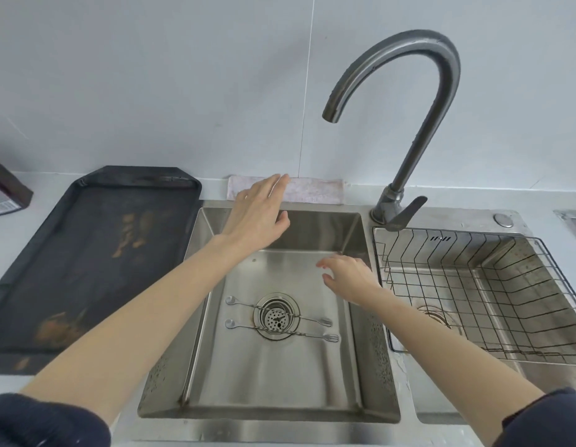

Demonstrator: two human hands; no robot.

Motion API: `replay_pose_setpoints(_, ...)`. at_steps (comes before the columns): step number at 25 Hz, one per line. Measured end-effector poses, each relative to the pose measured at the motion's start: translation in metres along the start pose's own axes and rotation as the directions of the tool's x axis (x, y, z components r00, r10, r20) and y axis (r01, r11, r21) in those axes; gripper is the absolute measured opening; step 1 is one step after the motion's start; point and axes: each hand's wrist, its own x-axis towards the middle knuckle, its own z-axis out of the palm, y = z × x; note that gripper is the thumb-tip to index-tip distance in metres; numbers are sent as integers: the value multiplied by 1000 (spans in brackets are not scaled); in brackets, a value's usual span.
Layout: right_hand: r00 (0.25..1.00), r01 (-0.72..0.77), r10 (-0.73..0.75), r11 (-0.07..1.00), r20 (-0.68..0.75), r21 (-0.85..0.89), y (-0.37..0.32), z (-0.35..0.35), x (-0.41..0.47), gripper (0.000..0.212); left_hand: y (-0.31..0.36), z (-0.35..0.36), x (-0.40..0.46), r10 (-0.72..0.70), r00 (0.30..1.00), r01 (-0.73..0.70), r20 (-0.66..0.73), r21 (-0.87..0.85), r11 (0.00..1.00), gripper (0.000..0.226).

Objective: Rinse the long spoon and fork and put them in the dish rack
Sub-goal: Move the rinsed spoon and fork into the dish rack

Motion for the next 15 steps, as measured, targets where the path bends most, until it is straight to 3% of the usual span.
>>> replay_pose_setpoints(9,987,-28,25,999,160,20,-1,40,23,36,-34,66,-17,-133,966,140,223,-18,990,57)
replay_pose_setpoints(15,966,-65,60,998,250,12,1,68,31,34,-51,115,-31,-187,878,199,440,19,980,50)
